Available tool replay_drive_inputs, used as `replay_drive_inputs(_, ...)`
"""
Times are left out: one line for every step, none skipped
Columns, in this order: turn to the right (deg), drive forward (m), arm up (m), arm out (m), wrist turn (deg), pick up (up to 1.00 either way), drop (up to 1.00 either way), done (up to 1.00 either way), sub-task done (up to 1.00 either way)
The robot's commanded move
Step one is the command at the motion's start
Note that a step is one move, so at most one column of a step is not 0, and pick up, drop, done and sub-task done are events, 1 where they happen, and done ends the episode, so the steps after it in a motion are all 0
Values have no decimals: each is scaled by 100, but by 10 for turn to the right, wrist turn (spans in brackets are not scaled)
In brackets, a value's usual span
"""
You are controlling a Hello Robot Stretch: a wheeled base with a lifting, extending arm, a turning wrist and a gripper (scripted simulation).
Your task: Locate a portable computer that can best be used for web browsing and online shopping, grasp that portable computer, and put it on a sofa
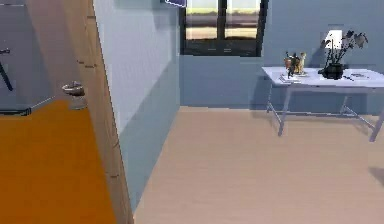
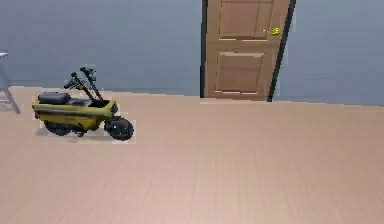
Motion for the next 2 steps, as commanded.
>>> replay_drive_inputs(0,60,0,0,0,0,0,0,0)
replay_drive_inputs(-450,0,0,0,0,0,0,0,0)
